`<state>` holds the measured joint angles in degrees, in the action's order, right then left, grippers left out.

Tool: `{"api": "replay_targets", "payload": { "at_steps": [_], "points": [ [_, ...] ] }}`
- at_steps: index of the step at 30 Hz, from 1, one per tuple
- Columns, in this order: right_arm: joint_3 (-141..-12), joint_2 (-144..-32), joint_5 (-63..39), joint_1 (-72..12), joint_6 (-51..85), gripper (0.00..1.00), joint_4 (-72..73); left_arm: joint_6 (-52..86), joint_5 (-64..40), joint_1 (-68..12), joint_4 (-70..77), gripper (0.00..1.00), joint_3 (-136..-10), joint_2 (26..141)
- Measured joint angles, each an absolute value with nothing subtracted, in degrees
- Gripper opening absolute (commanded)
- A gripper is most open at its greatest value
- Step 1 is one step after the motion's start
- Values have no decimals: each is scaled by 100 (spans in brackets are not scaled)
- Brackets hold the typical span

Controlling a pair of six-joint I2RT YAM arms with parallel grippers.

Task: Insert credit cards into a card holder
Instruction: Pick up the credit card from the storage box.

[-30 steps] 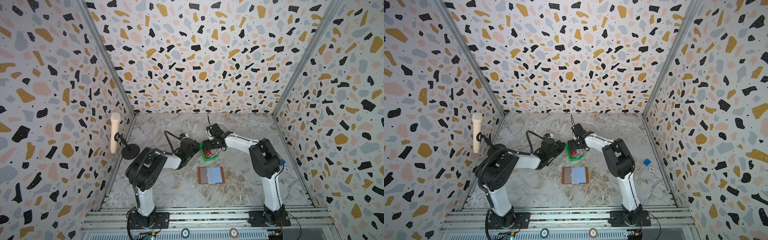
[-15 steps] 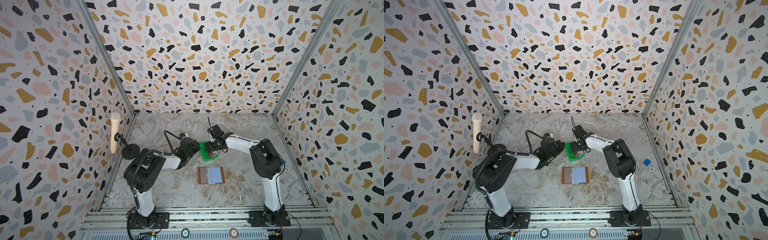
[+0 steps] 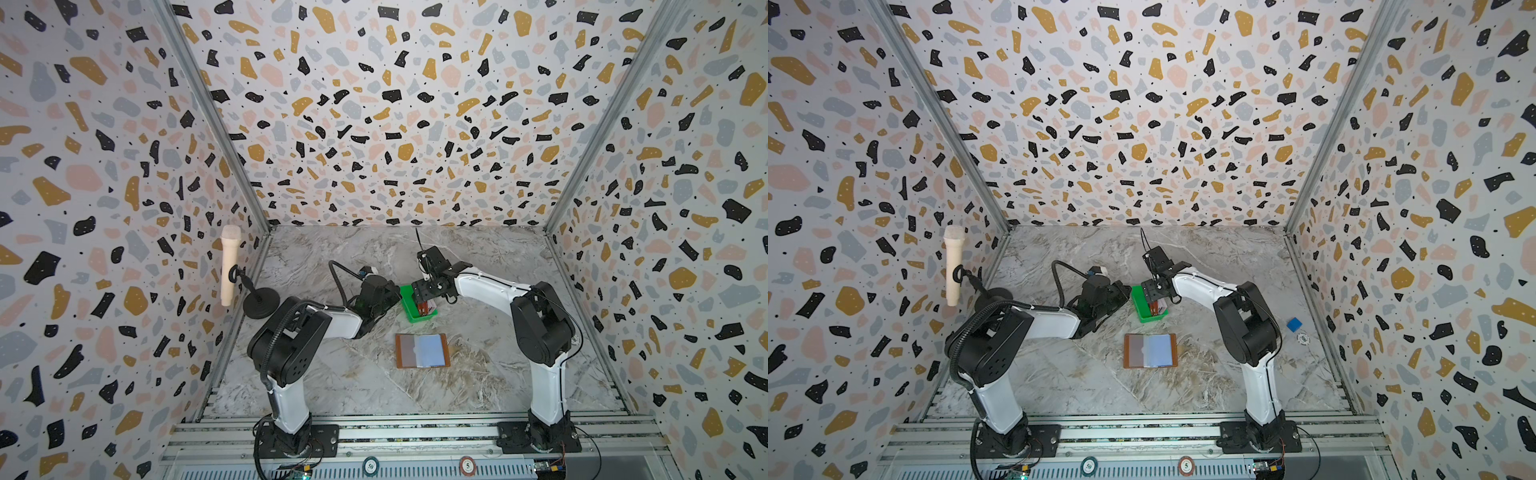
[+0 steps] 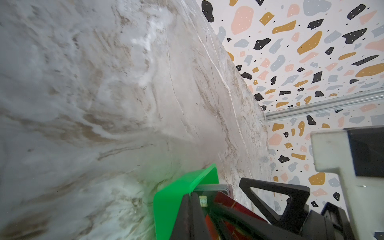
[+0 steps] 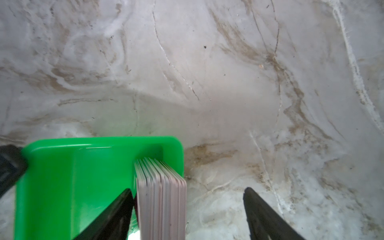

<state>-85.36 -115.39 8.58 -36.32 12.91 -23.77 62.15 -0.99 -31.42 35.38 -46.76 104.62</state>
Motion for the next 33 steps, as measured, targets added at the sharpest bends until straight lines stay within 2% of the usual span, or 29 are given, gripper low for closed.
{"api": "replay_targets", "payload": {
  "at_steps": [7, 14, 21, 27, 31, 33],
  "points": [
    [-8536, -11539, 1033, -3736, 1258, 72, -2377, 6217, -115, -3142, 3564, 0, -4676, 10471],
    [-8536, -11539, 1072, -3813, 1232, 56, -2381, 6219, -148, -3142, 3581, 0, -4676, 10492],
    [-8536, -11476, 1085, -3846, 1232, 46, -2403, 6224, -161, -3135, 3612, 0, -4676, 10530],
    [-8536, -11380, 1090, -3850, 1236, 34, -2403, 6235, -163, -3129, 3647, 0, -4676, 10565],
    [-8536, -11356, 1033, -3859, 1238, 17, -2386, 6239, -174, -3127, 3673, 0, -4678, 10573],
    [-8536, -11349, 989, -3865, 1251, 15, -2357, 6241, -200, -3122, 3693, 0, -4687, 10593]
  ]
}}
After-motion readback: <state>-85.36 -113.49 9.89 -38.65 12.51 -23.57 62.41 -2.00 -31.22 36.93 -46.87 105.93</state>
